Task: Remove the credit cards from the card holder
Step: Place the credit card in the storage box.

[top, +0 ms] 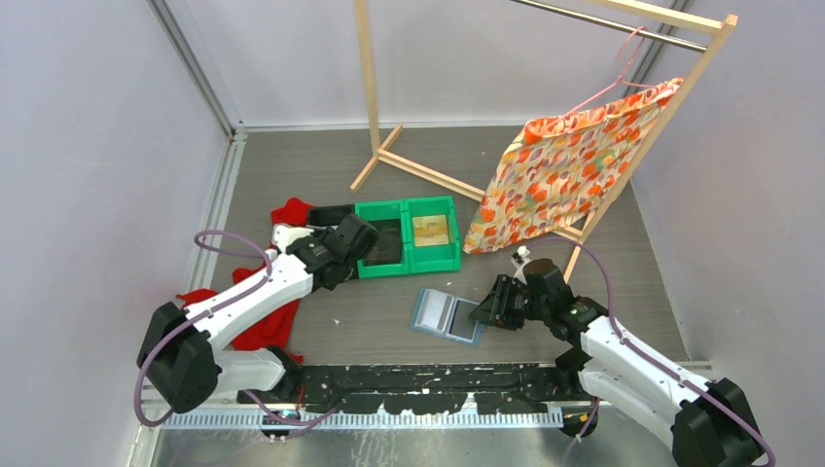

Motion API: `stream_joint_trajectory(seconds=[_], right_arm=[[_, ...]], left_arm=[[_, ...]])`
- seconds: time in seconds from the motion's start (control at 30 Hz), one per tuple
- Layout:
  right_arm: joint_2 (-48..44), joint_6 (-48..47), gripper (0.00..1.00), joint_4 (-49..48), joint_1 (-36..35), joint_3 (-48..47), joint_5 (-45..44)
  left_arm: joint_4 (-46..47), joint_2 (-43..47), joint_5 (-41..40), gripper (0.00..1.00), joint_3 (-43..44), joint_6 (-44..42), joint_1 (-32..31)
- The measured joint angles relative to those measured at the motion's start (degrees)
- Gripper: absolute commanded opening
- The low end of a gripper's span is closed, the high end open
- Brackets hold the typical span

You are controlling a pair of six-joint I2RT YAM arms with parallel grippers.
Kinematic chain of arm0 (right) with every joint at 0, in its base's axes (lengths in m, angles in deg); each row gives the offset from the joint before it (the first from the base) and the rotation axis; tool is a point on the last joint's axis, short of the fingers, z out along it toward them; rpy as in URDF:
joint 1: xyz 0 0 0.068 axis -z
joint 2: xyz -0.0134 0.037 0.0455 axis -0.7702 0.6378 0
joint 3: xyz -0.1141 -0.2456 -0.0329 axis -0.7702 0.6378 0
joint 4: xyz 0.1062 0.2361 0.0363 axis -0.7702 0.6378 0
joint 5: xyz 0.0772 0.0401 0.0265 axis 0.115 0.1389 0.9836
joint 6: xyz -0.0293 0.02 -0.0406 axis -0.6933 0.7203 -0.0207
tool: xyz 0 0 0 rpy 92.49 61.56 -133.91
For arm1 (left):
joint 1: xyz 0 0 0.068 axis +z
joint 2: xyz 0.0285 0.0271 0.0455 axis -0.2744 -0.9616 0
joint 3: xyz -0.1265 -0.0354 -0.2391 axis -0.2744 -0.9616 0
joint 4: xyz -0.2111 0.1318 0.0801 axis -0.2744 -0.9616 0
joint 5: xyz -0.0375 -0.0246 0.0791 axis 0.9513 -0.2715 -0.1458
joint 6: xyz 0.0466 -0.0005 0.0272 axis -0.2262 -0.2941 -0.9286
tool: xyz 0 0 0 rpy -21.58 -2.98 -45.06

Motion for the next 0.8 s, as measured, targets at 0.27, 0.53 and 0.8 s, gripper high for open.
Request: stream_joint_trajectory(seconds=[0.27,0.53,0.8], right_arm=[[-0.6,0.0,0.43,1.5,0.0,0.0,-0.7],[-0.7,0.0,0.43,2.1,0.0,0.0,-0.9],[-0.6,0.0,0.43,2.4,0.0,-0.2,-1.1]], left_arm=[[8.7,-2.7,4.3,0.00,-6.1,3.3,3.7],[15.1,-5.8,9.9,0.01,-10.7,4.1,5.5],[18.9,-8.4,12.9,0.25,-12.1,5.0,5.8]])
